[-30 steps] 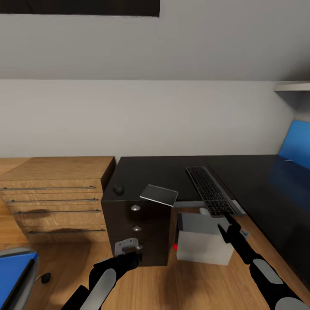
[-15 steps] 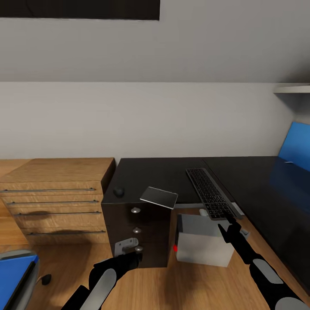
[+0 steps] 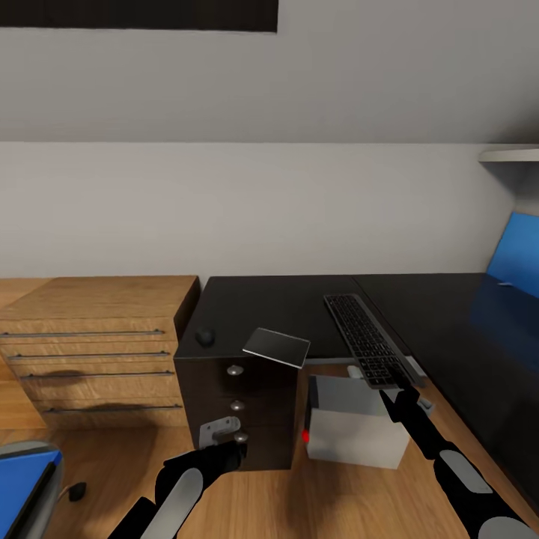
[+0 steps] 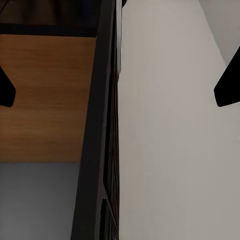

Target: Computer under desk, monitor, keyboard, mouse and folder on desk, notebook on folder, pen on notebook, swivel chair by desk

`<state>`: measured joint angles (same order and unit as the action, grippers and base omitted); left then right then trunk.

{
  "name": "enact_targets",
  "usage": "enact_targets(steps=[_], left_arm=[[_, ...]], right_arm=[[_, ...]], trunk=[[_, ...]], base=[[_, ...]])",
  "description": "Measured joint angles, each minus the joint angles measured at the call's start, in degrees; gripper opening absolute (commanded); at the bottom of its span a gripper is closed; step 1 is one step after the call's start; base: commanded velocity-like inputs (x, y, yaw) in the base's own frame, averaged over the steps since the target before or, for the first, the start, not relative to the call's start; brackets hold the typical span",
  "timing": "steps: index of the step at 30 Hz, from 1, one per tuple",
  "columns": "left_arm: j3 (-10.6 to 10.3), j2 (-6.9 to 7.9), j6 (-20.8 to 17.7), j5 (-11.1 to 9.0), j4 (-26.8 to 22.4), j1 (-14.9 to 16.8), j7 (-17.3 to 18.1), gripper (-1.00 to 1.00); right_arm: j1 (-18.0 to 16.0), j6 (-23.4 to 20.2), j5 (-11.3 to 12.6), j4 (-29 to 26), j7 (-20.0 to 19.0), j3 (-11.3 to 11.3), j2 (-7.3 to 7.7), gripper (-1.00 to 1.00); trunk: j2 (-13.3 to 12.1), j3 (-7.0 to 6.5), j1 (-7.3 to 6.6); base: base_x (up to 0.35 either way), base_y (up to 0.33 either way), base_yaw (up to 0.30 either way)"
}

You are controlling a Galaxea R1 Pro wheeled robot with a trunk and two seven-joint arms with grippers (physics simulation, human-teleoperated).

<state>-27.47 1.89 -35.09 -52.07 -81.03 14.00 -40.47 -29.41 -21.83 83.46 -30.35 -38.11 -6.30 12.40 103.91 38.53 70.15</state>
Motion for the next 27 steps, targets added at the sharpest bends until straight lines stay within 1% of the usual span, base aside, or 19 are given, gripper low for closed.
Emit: enact_targets(steps=[9,10,14,15,17,19,26,27], left_arm=[[0.0,0.05,0.0,0.0,0.1,0.0,0.0,1.0],[0.0,0.04,0.0,0.0,0.1,0.0,0.0,1.0],[0.0,0.03,0.0,-0.1,0.3,0.0,0.0,1.0],[0.0,0.04,0.0,0.0,0.3,0.0,0.0,1.0],[0.0,0.06,0.0,0.0,0.4,0.0,0.0,1.0],[0.1,0.07,0.0,-0.1,0.4,0.0,0.0,1.0],[0.1,0.11,0.1,-0.1,0.4,0.0,-0.1,1.0],[0.1,0.12,0.1,-0.1,0.4,0.0,-0.2,1.0]], right_arm=[[0.0,0.0,0.0,0.0,0.0,0.0,0.0,1.0],[0.0,0.0,0.0,0.0,0.0,0.0,0.0,-1.0],[0.0,0.0,0.0,-0.1,0.0,0.1,0.0,-1.0],[0.0,0.2,-0.3,0.0,0.0,0.1,0.0,-1.0],[0.0,0.0,0.0,-0.1,-0.1,0.0,0.0,-1.0],[0.0,0.2,-0.4,0.0,0.0,0.1,0.0,-1.0],[0.0,0.1,-0.1,-0.1,0.0,0.1,0.0,-1.0],[0.0,0.1,-0.1,-0.1,0.0,0.1,0.0,-1.0]], trunk=[[0.0,0.0,0.0],[0.0,0.0,0.0],[0.0,0.0,0.0],[0.0,0.0,0.01],[0.0,0.0,0.0],[0.0,0.0,0.01],[0.0,0.0,0.0],[-0.4,-0.17,-0.21]], base=[[0.005,0.0,0.0],[0.001,0.0,0.0],[0.0,0.0,0.0],[0.0,0.0,0.0],[0.0,0.0,0.0],[0.0,0.0,0.0],[0.0,0.0,0.0],[0.0,0.0,0.0]])
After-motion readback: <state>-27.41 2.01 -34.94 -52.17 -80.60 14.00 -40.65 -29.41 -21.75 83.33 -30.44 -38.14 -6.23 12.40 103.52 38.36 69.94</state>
